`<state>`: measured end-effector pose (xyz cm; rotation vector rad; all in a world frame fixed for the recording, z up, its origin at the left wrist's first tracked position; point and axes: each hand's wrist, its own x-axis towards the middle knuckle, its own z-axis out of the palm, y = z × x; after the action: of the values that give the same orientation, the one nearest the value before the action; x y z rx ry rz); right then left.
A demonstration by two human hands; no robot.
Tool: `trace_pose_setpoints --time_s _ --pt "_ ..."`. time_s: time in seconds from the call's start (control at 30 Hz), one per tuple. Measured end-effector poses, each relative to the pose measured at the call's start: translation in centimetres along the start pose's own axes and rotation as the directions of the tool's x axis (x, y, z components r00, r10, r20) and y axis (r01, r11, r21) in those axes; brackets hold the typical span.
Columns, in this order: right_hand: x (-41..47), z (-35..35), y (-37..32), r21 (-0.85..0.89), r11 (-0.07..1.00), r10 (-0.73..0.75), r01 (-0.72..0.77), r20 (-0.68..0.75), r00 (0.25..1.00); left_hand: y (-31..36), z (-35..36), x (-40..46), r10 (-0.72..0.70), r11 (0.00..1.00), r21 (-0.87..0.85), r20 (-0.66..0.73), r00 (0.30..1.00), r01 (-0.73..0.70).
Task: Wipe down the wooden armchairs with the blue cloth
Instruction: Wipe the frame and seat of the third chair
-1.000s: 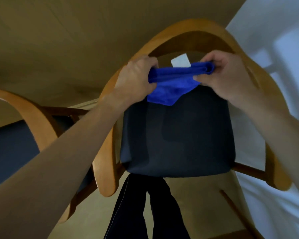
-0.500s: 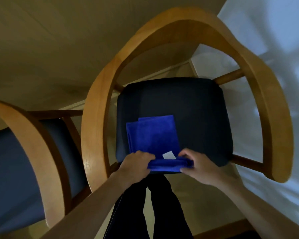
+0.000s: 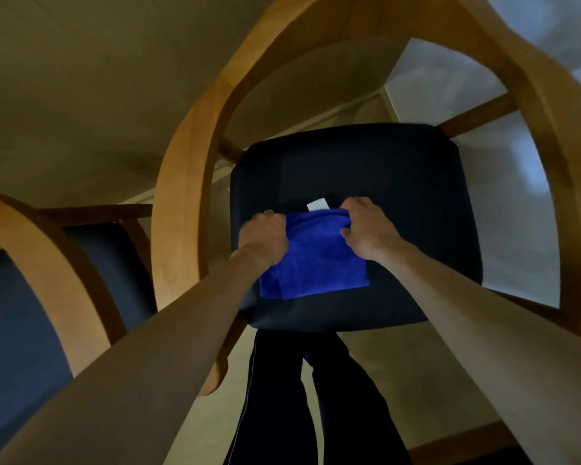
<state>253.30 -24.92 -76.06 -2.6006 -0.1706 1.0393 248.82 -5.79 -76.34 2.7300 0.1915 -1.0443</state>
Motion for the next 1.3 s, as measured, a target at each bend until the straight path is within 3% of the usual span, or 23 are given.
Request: trace_pose_setpoints --time_s 0.13,0.27,0.33,0.53,0.77,0.87,1.0,1.13,1.2,1.3 --pt "1.1 1.1 -0.4 -0.062 0.998 -0.013 0.020 0.109 0.994 -0.3 1.6 1.4 -0.013 0.999 -0.044 -0.039 0.999 0.011" --pt "1.6 1.7 -1.0 -0.178 0.982 -0.052 0.056 0.026 0.998 -0.8 1.5 2.1 0.039 0.999 0.023 -0.148 0.988 -0.036" --pt "2.0 1.4 -1.2 -0.151 0.987 -0.042 0.050 0.053 0.998 -0.8 1.1 2.4 0.073 0.997 0.026 -0.170 0.983 -0.070" --pt "4.1 -0.4 -1.6 -0.178 0.984 0.049 0.009 0.322 0.945 -0.8 0.6 3.2 0.126 0.989 -0.080 -0.031 0.992 -0.128" --pt "5.6 -2.8 -2.4 -0.257 0.953 0.003 0.162 0.544 0.839 -1.1 0.2 4.6 0.245 0.969 -0.018 0.129 0.961 -0.244" --pt "6.5 -5.7 -3.0 -0.248 0.951 -0.047 0.183 0.471 0.881 -0.7 -2.4 5.3 0.192 0.973 -0.144 0.088 0.977 -0.178" --pt "8.7 -10.7 -3.9 -0.253 0.934 -0.208 0.253 0.189 0.960 1.1 -7.6 6.9 0.098 0.966 -0.203 -0.291 0.952 -0.162" --pt "10.7 -13.3 -3.6 -0.331 0.893 -0.342 0.306 -0.057 0.938 2.7 -10.6 8.9 0.047 0.995 -0.065 -0.410 0.911 -0.081" --pt "10.9 -13.1 -2.9 -0.247 0.924 -0.311 0.291 -0.043 0.949 3.0 -10.2 9.0 0.048 0.997 -0.043 -0.402 0.915 -0.071" --pt "10.8 -10.9 -1.4 -0.224 0.930 -0.268 0.290 0.123 0.956 3.2 -7.6 8.1 0.107 0.990 -0.051 -0.293 0.950 -0.128"
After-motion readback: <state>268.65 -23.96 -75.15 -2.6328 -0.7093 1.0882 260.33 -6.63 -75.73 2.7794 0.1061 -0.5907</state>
